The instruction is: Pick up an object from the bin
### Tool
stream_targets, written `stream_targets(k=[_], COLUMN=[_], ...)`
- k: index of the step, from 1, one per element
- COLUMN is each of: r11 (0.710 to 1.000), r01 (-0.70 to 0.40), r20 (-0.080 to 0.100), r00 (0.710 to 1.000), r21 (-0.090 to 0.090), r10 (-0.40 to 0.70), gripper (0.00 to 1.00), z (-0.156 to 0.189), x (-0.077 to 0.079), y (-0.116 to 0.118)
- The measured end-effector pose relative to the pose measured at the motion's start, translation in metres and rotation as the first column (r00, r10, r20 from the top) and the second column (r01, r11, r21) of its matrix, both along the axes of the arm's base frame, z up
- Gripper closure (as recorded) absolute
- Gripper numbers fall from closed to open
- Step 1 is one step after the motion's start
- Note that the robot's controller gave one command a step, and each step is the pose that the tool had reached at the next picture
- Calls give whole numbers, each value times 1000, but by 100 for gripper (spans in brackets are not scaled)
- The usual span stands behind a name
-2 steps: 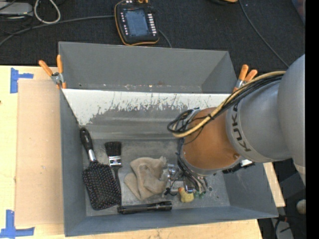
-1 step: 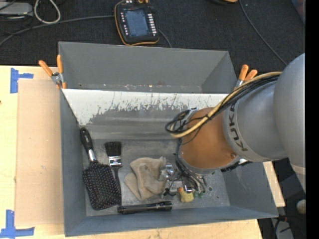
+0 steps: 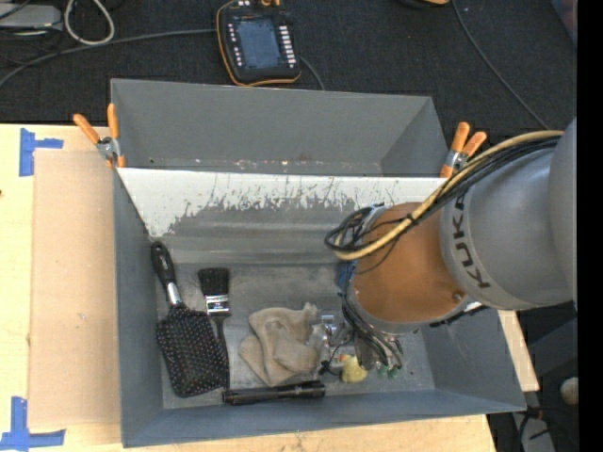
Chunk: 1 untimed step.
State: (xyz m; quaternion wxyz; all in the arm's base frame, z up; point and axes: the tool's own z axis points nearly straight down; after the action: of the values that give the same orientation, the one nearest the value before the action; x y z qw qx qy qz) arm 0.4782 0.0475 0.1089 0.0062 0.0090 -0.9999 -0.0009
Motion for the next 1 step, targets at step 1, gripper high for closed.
stream_targets(k=[1], r11=[1000], r01=[2], r20=[0], r00=[1000], r21=[0], r10=[-2], gripper=[100], z=[0], x=[0], y=[0])
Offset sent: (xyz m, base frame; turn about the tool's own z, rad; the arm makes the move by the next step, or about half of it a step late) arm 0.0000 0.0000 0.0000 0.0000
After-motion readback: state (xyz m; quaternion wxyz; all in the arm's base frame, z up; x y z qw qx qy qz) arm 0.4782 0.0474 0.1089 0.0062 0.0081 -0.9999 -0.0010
